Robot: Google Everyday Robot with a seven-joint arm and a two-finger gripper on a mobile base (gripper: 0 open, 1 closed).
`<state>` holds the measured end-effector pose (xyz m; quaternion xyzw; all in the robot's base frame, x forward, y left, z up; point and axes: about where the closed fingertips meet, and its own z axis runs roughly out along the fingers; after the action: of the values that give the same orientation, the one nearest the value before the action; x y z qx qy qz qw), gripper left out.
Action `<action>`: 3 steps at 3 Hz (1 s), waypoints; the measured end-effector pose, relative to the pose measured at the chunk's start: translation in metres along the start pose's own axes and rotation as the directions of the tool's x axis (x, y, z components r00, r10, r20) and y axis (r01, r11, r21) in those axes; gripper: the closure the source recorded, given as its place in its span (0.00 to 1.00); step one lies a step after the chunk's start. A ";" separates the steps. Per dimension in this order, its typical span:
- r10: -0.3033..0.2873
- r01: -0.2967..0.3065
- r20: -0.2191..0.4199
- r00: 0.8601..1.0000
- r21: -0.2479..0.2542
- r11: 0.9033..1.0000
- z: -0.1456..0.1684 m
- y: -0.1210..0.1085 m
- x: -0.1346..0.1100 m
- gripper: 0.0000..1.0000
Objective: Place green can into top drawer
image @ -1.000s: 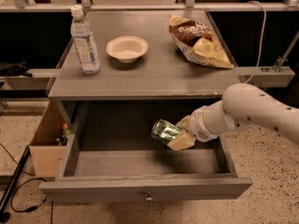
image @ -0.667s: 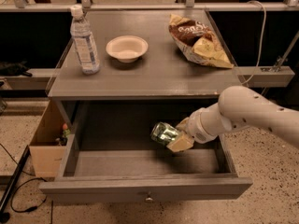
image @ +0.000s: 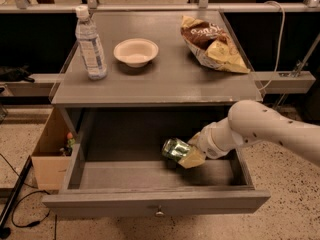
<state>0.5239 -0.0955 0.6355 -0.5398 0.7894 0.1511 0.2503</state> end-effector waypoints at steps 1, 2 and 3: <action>-0.001 0.001 -0.007 1.000 -0.004 1.000 0.005 0.007 0.010 1.00; -0.001 0.001 -0.008 1.000 -0.005 1.000 0.005 0.008 0.012 0.78; -0.001 0.001 -0.008 1.000 -0.005 1.000 0.005 0.008 0.012 0.55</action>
Offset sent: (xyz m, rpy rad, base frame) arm -0.0087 -0.0033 -0.0103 -0.0059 0.0055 0.0032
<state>0.5145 -0.0992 0.6244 -0.5415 0.7897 0.1506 0.2459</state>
